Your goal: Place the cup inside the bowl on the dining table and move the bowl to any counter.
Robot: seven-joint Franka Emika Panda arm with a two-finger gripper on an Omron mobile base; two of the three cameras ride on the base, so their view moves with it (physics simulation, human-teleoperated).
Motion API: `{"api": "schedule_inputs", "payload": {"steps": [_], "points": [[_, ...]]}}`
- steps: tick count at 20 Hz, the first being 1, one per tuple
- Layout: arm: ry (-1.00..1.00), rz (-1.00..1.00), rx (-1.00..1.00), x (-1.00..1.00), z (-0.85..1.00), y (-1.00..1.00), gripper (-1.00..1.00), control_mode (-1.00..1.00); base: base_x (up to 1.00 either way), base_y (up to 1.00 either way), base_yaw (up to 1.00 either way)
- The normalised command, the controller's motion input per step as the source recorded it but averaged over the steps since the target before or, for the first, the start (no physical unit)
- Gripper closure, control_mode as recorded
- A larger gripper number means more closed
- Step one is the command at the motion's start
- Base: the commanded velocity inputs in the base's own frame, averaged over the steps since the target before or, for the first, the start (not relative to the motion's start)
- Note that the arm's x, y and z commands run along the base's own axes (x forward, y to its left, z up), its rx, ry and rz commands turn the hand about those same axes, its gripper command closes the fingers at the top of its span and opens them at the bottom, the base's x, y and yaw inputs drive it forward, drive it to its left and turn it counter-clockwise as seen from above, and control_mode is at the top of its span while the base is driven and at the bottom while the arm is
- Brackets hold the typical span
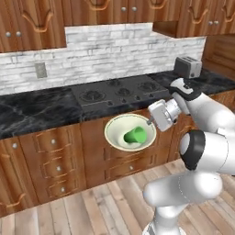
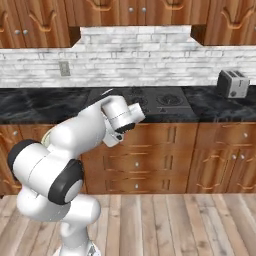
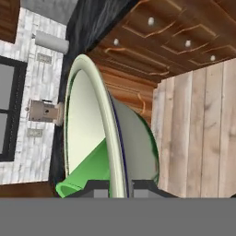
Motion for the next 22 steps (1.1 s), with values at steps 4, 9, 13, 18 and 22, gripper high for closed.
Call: {"api": "schedule_inputs", "payload": {"steps": [4,9,13,18,22], "points": [[0.00,0.00,0.00,0.00,0.00,0.00,1.00,1.00,0.52,1.00,-0.09],[0.00,0.00,0.00,0.00,0.00,0.00,1.00,1.00,0.77,0.80,-0.13],[0.00,0.00,0.00,0.00,0.00,0.00,1.00,1.00,0.60,0.68,-0.12],[0.00,0.00,0.00,0.00,0.00,0.00,1.00,1.00,0.41,0.55,-0.08],[0.00,0.00,0.00,0.00,0.00,0.00,1.00,1.00,0.56,0.27,0.00]]}}
